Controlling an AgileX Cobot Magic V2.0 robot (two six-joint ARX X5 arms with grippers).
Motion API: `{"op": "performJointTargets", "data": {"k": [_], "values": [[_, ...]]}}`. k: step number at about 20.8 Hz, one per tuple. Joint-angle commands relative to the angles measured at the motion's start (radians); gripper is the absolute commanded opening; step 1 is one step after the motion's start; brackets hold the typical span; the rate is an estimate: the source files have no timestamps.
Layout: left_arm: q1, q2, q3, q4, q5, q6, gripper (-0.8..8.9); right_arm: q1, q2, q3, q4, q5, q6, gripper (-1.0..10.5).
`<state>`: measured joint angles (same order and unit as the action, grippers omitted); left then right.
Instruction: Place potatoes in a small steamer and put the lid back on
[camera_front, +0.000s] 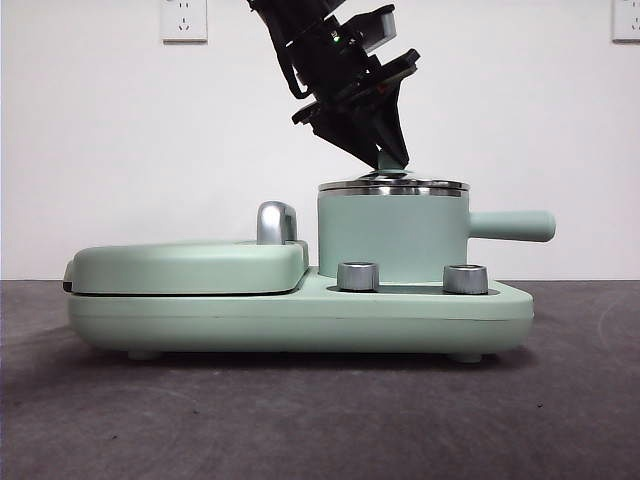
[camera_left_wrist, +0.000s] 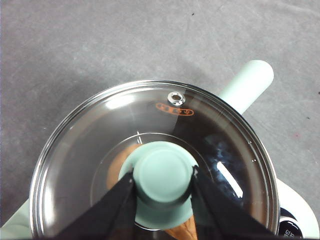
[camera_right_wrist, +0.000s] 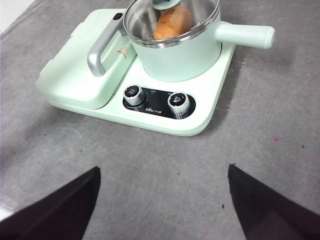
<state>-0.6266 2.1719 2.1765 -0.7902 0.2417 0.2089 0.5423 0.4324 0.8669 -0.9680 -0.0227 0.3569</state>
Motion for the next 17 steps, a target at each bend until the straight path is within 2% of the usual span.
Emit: {"op": "performJointTargets", "data": {"k": [1, 3, 5, 9, 11, 14, 17], "values": [[-0.008, 0.030, 0.027, -0.018, 0.007, -0.022, 2.01, 0.006, 0.001, 0.004, 0.006, 0.001, 0.011, 4.0], [-0.004, 0.020, 0.033, -0.013, 0.006, -0.071, 3.55, 0.006, 0.001, 0.004, 0.006, 0.000, 0.010, 4.0], [0.002, -0.013, 0.035, -0.030, 0.006, -0.106, 4.19, 0.006, 0.001, 0.004, 0.005, -0.003, 0.010, 4.0], [0.013, -0.143, 0.035, -0.171, 0.006, -0.106, 4.20, 0.006, 0.001, 0.004, 0.003, -0.005, 0.010, 4.0], [0.019, -0.217, 0.035, -0.281, 0.006, -0.106, 4.67, 0.006, 0.001, 0.004, 0.002, -0.010, 0.010, 4.0], [0.042, -0.340, 0.032, -0.407, 0.006, -0.124, 4.74, 0.006, 0.002, 0.004, 0.002, -0.050, 0.005, 4.0], [0.064, -0.491, -0.032, -0.426, 0.006, -0.141, 4.74, 0.006, 0.002, 0.004, 0.002, -0.113, -0.005, 4.0]]}}
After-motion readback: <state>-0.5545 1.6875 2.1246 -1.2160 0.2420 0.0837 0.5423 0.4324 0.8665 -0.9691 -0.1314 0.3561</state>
